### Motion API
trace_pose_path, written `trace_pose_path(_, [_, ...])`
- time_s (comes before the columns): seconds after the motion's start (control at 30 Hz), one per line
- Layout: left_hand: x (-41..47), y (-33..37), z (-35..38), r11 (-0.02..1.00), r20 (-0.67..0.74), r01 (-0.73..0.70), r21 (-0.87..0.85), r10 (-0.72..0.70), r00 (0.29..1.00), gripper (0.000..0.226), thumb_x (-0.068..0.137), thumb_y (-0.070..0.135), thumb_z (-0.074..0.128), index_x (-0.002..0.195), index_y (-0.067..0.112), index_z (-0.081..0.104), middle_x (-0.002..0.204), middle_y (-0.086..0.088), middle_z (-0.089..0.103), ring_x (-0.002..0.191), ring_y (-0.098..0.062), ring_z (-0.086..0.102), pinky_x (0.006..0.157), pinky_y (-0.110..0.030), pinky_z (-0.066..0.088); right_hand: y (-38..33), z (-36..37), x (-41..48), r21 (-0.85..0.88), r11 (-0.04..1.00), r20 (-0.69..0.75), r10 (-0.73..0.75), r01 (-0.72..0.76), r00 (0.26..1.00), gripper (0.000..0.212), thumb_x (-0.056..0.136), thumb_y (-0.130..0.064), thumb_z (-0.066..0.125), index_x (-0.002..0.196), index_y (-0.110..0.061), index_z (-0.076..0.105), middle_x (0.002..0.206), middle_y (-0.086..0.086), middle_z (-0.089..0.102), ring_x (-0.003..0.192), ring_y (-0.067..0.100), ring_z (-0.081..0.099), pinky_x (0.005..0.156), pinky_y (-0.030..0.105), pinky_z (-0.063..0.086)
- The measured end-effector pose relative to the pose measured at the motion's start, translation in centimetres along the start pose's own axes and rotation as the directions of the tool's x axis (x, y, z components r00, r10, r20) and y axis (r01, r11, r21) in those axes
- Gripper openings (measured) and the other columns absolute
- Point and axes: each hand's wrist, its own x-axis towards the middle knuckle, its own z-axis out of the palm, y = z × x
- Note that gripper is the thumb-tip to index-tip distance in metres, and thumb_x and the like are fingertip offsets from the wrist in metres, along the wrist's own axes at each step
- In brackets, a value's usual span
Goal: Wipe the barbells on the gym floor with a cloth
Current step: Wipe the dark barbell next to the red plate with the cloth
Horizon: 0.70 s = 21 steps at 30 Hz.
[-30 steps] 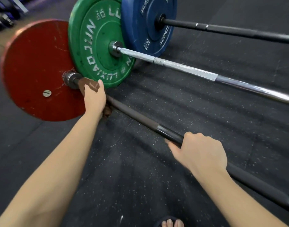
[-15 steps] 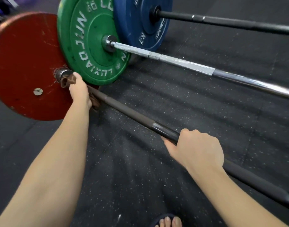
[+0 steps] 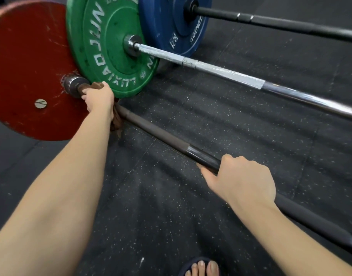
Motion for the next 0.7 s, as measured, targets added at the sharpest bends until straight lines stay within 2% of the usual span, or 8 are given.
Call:
trace_pose_path(0.13, [0.5, 0.2, 0.0, 1.000, 0.002, 0.004, 0.023, -0.004, 1.000, 0.081, 0.096, 0.053, 0.052, 0.159, 0.009, 0.027, 0.161, -0.011, 0.038, 0.143, -0.030, 0.044, 0.118, -0.036, 0.034, 0.1, 0.1, -0.1, -0.005, 1.000, -0.026, -0.009, 0.009, 1.000, 0.062, 0.092, -0.078, 0.031, 0.069, -0.021, 0.035, 0.061, -0.006, 0.046, 0.047, 0.017, 0.035, 0.056, 0.031, 0.039])
trace_pose_path(0.2, [0.6, 0.2, -0.6, 0.998, 0.049, 0.025, -0.058, -0.022, 0.999, 0.090, 0.090, 0.058, 0.055, 0.160, 0.010, 0.025, 0.160, -0.009, 0.039, 0.140, -0.030, 0.046, 0.117, -0.038, 0.037, 0.2, 0.0, -0.2, 0.000, 1.000, -0.022, -0.010, 0.010, 1.000, 0.061, 0.093, -0.077, 0.032, 0.069, -0.021, 0.034, 0.061, -0.006, 0.045, 0.047, 0.016, 0.034, 0.055, 0.031, 0.038])
trace_pose_path(0.27, [1.3, -0.2, -0.8, 0.981, 0.108, 0.063, -0.181, -0.044, 0.993, 0.095, 0.077, 0.063, 0.061, 0.154, 0.012, 0.036, 0.146, -0.005, 0.054, 0.124, -0.026, 0.059, 0.109, -0.041, 0.048, 0.2, 0.0, -0.2, 0.015, 1.000, -0.024, -0.010, 0.010, 1.000, 0.061, 0.093, -0.076, 0.034, 0.069, -0.021, 0.034, 0.061, -0.006, 0.043, 0.047, 0.016, 0.033, 0.054, 0.032, 0.035])
trace_pose_path(0.37, [0.3, -1.0, -0.2, 0.958, 0.092, 0.094, -0.272, -0.071, 0.993, 0.078, 0.076, 0.064, 0.063, 0.136, 0.014, 0.056, 0.124, -0.001, 0.066, 0.103, -0.023, 0.068, 0.096, -0.040, 0.057, 0.2, 0.0, -0.2, 0.029, 1.000, -0.026, -0.012, 0.013, 1.000, 0.062, 0.094, -0.076, 0.034, 0.068, -0.020, 0.033, 0.061, -0.006, 0.041, 0.047, 0.016, 0.031, 0.055, 0.033, 0.034])
trace_pose_path(0.47, [-5.1, -0.9, 0.2, 0.997, 0.084, 0.023, -0.067, -0.017, 0.996, 0.096, 0.081, 0.076, 0.048, 0.151, 0.010, 0.044, 0.149, -0.007, 0.051, 0.126, -0.029, 0.058, 0.110, -0.042, 0.046, 0.2, -0.2, -0.3, 0.034, 0.999, -0.026, -0.014, 0.015, 1.000, 0.062, 0.094, -0.077, 0.033, 0.069, -0.020, 0.034, 0.061, -0.006, 0.043, 0.047, 0.016, 0.034, 0.054, 0.032, 0.034])
trace_pose_path(0.53, [-7.4, -1.2, 0.7, 0.991, 0.078, -0.062, 0.115, 0.053, 0.996, 0.090, 0.097, 0.068, 0.041, 0.160, 0.006, 0.025, 0.166, -0.014, 0.027, 0.139, -0.034, 0.046, 0.115, -0.042, 0.038, 0.2, -0.2, -0.3, 0.013, 1.000, -0.023, -0.018, 0.019, 1.000, 0.062, 0.093, -0.078, 0.032, 0.069, -0.021, 0.034, 0.062, -0.005, 0.044, 0.047, 0.016, 0.035, 0.053, 0.032, 0.033])
trace_pose_path(0.6, [-9.1, -0.3, 0.5, 0.966, 0.097, -0.082, 0.245, 0.060, 0.994, 0.085, 0.105, 0.058, 0.037, 0.162, 0.002, 0.010, 0.170, -0.017, 0.009, 0.143, -0.036, 0.042, 0.113, -0.042, 0.035, 0.1, -0.1, -0.2, -0.005, 1.000, -0.017, -0.017, 0.017, 1.000, 0.063, 0.092, -0.079, 0.029, 0.070, -0.021, 0.035, 0.062, -0.005, 0.046, 0.047, 0.016, 0.036, 0.050, 0.032, 0.031])
trace_pose_path(0.7, [-8.0, 0.9, 0.5, 0.949, 0.054, -0.027, 0.315, 0.011, 0.999, 0.087, 0.106, 0.053, 0.041, 0.162, -0.001, 0.002, 0.170, -0.019, 0.005, 0.145, -0.040, 0.038, 0.113, -0.043, 0.035, 0.1, -0.1, -0.1, -0.029, 0.999, -0.006, -0.019, 0.019, 1.000, 0.063, 0.092, -0.080, 0.027, 0.072, -0.021, 0.039, 0.063, -0.005, 0.048, 0.048, 0.016, 0.041, 0.048, 0.030, 0.029])
